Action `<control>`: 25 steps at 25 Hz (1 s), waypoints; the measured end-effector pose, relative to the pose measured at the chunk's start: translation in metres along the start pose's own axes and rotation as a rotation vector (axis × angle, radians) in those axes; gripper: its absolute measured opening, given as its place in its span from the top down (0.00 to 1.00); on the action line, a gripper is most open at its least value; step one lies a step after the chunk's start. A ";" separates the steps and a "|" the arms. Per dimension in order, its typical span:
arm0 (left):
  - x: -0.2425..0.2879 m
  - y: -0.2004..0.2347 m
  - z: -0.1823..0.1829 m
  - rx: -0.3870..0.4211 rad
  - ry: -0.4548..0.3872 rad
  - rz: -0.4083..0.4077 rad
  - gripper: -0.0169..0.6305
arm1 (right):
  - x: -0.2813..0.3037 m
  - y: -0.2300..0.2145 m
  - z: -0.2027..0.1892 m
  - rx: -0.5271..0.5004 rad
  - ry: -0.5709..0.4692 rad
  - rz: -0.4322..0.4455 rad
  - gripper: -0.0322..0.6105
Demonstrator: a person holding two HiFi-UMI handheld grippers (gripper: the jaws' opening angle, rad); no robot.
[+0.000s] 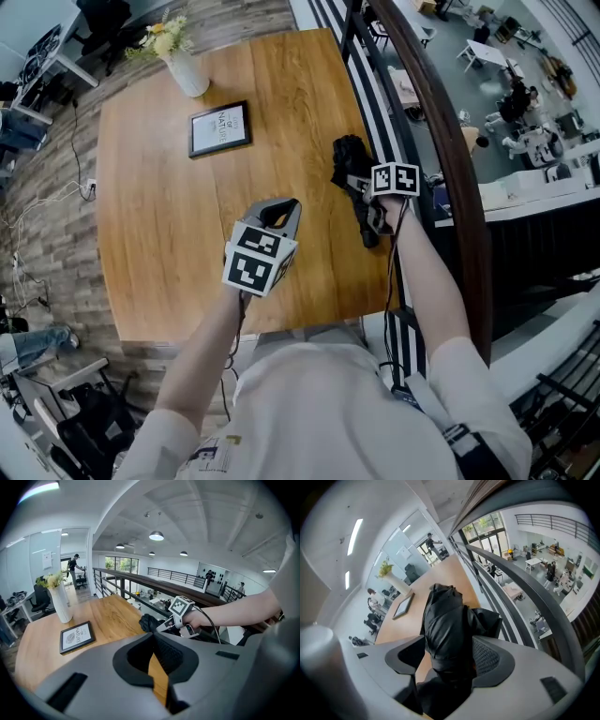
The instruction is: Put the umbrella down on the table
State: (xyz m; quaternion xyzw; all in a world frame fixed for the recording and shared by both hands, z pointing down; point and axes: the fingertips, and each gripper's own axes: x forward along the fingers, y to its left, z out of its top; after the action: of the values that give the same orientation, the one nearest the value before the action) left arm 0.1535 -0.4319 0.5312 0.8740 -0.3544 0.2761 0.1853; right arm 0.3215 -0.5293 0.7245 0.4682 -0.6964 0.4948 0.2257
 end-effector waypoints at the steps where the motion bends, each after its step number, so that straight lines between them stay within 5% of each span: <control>1: -0.004 0.000 0.002 0.000 -0.010 0.002 0.95 | -0.003 0.001 0.002 0.033 -0.021 0.013 0.46; 4: -0.022 0.002 0.008 0.004 -0.040 0.016 0.95 | -0.020 0.004 0.008 0.095 -0.077 0.027 0.46; 7: -0.043 0.011 0.014 0.001 -0.079 0.041 0.95 | -0.044 0.017 0.016 0.050 -0.124 0.012 0.49; 10: -0.065 0.018 0.017 0.004 -0.115 0.055 0.95 | -0.069 0.048 0.028 -0.014 -0.195 0.058 0.63; 20: -0.155 0.030 0.050 0.127 -0.238 0.139 0.95 | -0.197 0.208 0.060 -0.270 -0.487 0.337 0.78; 25: -0.200 0.035 0.065 0.101 -0.326 0.156 0.95 | -0.255 0.280 0.051 -0.450 -0.563 0.352 0.85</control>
State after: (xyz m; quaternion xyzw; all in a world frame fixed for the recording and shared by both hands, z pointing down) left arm 0.0314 -0.3864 0.3620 0.8852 -0.4320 0.1619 0.0595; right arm 0.2014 -0.4463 0.3720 0.3979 -0.8916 0.2134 0.0346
